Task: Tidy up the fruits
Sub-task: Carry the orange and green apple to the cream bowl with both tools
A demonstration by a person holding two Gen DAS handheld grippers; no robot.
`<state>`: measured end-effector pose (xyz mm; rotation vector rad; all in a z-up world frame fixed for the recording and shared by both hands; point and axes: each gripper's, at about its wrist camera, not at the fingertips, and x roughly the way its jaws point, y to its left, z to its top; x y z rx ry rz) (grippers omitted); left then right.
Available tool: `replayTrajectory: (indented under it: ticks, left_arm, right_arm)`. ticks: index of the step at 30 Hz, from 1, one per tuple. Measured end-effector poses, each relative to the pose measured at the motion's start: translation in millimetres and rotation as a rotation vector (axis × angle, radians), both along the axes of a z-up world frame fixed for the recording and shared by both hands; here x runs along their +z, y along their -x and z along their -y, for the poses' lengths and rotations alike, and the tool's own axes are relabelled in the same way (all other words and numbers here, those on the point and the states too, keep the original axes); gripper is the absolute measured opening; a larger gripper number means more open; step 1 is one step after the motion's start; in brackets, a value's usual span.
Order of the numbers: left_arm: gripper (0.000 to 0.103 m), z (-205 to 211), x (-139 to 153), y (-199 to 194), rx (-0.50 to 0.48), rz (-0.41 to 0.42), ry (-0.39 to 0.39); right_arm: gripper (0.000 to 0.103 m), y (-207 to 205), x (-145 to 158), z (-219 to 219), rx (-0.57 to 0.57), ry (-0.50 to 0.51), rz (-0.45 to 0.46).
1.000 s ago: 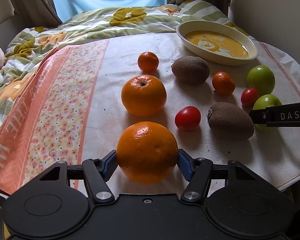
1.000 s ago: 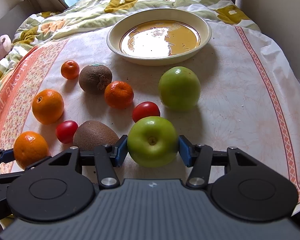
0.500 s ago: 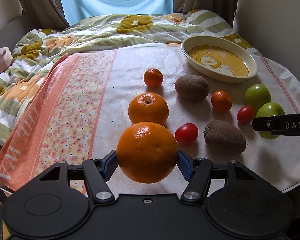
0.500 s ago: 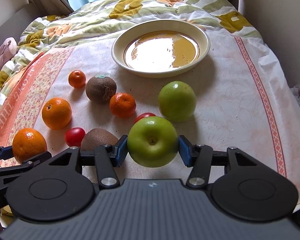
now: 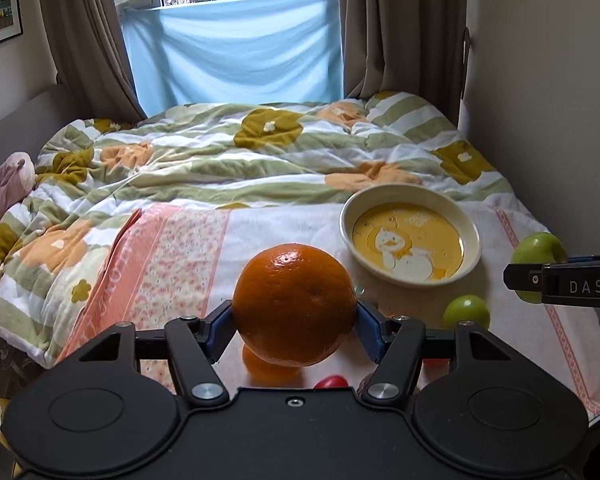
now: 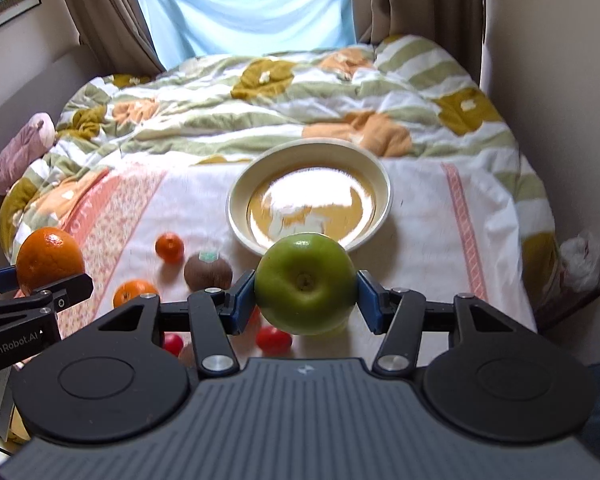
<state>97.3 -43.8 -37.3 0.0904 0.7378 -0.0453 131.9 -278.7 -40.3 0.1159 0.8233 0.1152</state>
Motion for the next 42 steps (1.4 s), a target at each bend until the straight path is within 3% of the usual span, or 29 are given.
replayTrajectory:
  ticks: [7, 14, 20, 28, 34, 42]
  left_arm:
    - [0.067, 15.9, 17.8, -46.8, -0.082, 0.054, 0.012]
    - [0.067, 33.1, 12.0, -103.8, -0.222, 0.039, 0.022]
    - [0.067, 51.3, -9.9, -148.6, -0.333, -0.005, 0.006]
    - [0.067, 72.7, -62.9, -204.3, -0.444, -0.096, -0.046]
    - [0.067, 87.1, -93.1, -229.4, -0.491, -0.131, -0.084]
    - [0.067, 101.1, -111.2, -249.5, -0.532, -0.141, -0.141]
  right_arm:
    - [0.068, -33.3, 26.9, 19.6, -0.05, 0.001, 0.055]
    - [0.068, -75.0, 25.0, 28.3, -0.123, -0.017, 0.046]
    - [0.068, -117.3, 6.0, 33.9, -0.184, -0.038, 0.001]
    - [0.068, -158.0, -30.2, 32.5, -0.232, -0.034, -0.064]
    - [0.068, -179.4, -50.4, 29.9, -0.254, -0.028, -0.092]
    - [0.068, -194.8, -65.9, 31.6, -0.268, -0.038, -0.118]
